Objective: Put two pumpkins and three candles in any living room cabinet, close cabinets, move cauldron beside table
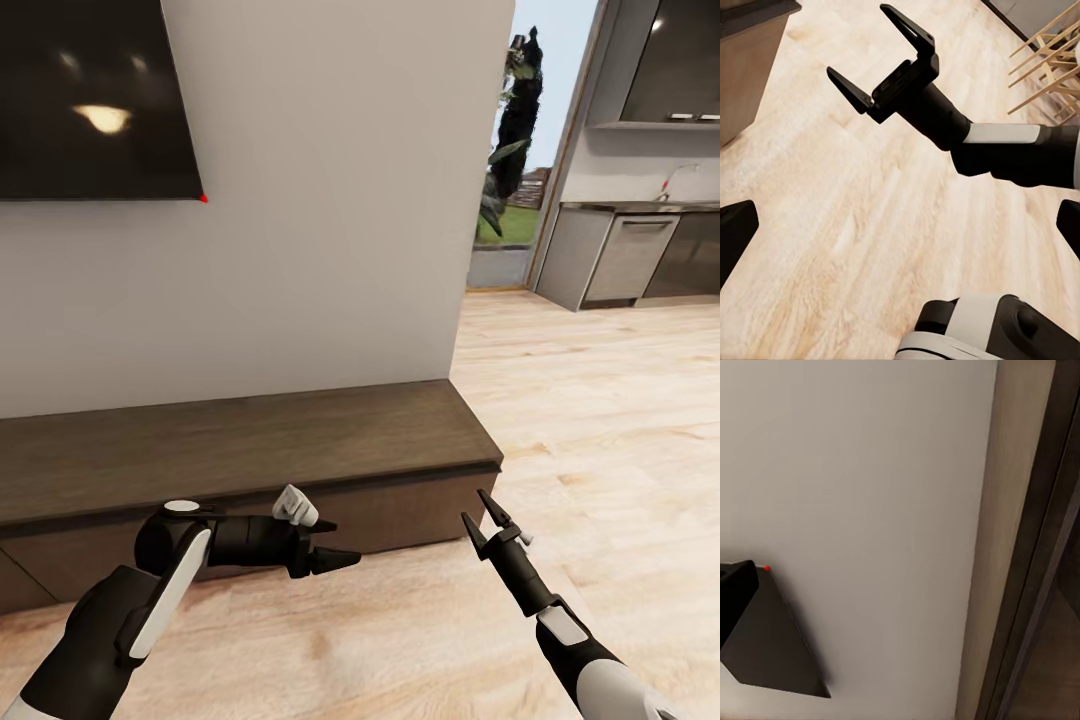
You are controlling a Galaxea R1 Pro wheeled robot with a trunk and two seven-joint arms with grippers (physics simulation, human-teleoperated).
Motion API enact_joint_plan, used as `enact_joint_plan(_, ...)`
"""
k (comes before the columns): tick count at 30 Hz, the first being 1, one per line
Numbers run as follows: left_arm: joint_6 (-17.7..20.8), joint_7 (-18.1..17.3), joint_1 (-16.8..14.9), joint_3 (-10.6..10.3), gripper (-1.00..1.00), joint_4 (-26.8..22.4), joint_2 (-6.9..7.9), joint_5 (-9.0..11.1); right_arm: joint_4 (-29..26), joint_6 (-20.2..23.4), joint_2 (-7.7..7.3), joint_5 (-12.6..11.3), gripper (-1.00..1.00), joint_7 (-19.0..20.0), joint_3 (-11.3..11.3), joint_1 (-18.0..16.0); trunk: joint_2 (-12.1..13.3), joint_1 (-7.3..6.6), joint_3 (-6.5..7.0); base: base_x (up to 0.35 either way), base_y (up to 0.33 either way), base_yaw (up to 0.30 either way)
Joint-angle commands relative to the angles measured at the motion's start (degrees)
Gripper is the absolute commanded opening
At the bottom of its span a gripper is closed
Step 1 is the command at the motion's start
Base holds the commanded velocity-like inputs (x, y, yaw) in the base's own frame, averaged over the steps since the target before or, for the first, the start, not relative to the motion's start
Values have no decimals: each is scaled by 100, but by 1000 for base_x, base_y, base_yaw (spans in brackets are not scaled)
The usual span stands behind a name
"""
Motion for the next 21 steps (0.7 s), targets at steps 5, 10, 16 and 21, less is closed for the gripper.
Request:
enact_joint_plan(5, 23, 2, -4, -7, 100, -2, 3, 2, 4, 48, -8, -72, 100, 10, 4, -3, -2, -1, -5, 11, -7, 0)
enact_joint_plan(10, 23, 4, -4, -7, 100, -2, 3, 0, 8, 55, -20, -223, 100, -150, -250, 5, -2, -1, -5, 2, -1, 0)
enact_joint_plan(16, 23, 11, -4, -7, 100, -2, 3, -2, 3, 56, -49, -356, 100, -757, -353, 6, -2, -1, -5, 0, 0, 0)
enact_joint_plan(21, 23, 13, -4, -7, 100, -2, -4, -7, -3, 54, -54, -414, 100, -894, -363, 6, -2, -1, -5, 5, 0, 0)
